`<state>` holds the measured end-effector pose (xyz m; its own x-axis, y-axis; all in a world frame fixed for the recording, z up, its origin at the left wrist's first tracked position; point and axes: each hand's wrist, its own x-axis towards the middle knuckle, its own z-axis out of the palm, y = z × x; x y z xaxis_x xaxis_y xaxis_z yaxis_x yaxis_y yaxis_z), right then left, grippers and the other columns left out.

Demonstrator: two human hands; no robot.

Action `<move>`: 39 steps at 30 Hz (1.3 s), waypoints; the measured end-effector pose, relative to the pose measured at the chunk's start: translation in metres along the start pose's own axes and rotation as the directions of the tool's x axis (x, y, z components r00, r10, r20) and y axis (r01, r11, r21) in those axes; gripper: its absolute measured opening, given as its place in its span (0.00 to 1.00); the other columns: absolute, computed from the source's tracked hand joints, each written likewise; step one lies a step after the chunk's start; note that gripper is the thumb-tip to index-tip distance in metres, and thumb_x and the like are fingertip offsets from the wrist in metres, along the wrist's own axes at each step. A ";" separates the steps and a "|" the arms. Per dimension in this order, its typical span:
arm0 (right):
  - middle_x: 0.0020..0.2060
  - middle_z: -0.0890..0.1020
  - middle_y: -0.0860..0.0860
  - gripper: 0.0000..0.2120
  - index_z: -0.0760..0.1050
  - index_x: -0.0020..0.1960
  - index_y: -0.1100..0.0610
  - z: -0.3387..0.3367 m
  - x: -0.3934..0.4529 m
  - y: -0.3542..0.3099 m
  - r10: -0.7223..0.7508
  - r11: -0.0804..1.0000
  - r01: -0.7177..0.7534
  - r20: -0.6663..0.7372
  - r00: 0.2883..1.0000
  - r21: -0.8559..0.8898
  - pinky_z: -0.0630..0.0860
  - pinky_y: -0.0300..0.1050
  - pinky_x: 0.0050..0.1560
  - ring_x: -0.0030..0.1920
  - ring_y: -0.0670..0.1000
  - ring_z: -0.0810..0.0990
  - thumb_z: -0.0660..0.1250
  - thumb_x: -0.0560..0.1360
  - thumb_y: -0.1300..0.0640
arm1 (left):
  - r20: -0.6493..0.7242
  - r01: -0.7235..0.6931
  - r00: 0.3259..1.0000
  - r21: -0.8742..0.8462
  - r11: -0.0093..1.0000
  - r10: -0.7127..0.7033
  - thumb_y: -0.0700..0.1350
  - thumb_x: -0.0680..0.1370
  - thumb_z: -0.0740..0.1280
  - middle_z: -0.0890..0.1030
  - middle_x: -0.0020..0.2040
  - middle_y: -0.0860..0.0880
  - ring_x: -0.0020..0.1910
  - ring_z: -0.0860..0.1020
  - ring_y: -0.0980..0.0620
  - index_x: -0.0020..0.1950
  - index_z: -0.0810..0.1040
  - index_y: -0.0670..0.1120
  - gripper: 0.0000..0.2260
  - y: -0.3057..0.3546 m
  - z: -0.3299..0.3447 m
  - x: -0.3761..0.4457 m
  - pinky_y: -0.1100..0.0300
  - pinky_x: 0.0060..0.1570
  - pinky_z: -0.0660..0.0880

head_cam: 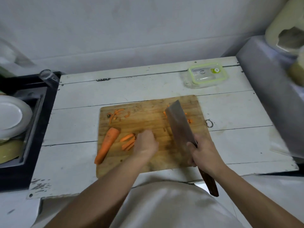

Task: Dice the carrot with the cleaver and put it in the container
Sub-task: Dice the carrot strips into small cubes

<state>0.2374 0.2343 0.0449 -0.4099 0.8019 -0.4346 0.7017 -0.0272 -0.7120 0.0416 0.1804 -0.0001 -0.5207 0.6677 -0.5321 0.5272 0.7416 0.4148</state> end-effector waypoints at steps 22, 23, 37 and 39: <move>0.44 0.83 0.54 0.12 0.69 0.60 0.55 0.052 -0.029 -0.011 -0.225 0.627 0.272 0.165 0.960 -0.729 0.72 0.46 0.37 0.42 0.56 0.84 0.61 0.77 0.61 | 0.133 0.292 0.949 -0.715 0.635 -0.287 0.41 0.81 0.69 0.85 0.36 0.42 0.32 0.84 0.47 0.41 0.80 0.42 0.09 -0.015 0.022 -0.028 0.58 0.29 0.78; 0.44 0.83 0.54 0.13 0.69 0.60 0.56 0.053 -0.030 -0.013 -0.227 0.614 0.279 0.173 0.958 -0.738 0.70 0.46 0.37 0.43 0.56 0.84 0.61 0.76 0.63 | 0.135 0.292 0.949 -0.713 0.637 -0.284 0.41 0.81 0.69 0.85 0.36 0.42 0.32 0.84 0.46 0.41 0.80 0.42 0.09 -0.015 0.022 -0.028 0.57 0.30 0.79; 0.33 0.81 0.54 0.05 0.70 0.50 0.55 0.053 -0.034 -0.015 -0.213 0.724 0.185 0.040 0.976 -0.665 0.68 0.46 0.29 0.31 0.57 0.80 0.64 0.77 0.63 | 0.131 0.258 0.965 -0.626 0.736 -0.227 0.44 0.82 0.68 0.85 0.34 0.46 0.33 0.85 0.48 0.41 0.84 0.43 0.11 -0.012 0.023 -0.030 0.50 0.39 0.85; 0.27 0.78 0.54 0.09 0.72 0.46 0.57 0.055 -0.037 -0.009 -0.224 0.688 0.188 0.041 0.974 -0.701 0.62 0.44 0.25 0.25 0.57 0.77 0.69 0.71 0.67 | 0.160 0.270 0.962 -0.658 0.702 -0.221 0.42 0.82 0.68 0.85 0.33 0.46 0.32 0.85 0.48 0.40 0.83 0.42 0.11 -0.009 0.026 -0.031 0.48 0.40 0.85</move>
<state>0.2138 0.1723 0.0368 -0.5801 0.7625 -0.2865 0.8143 0.5504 -0.1842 0.0702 0.1516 -0.0067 -0.5102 0.4683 -0.7214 -0.2127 0.7440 0.6334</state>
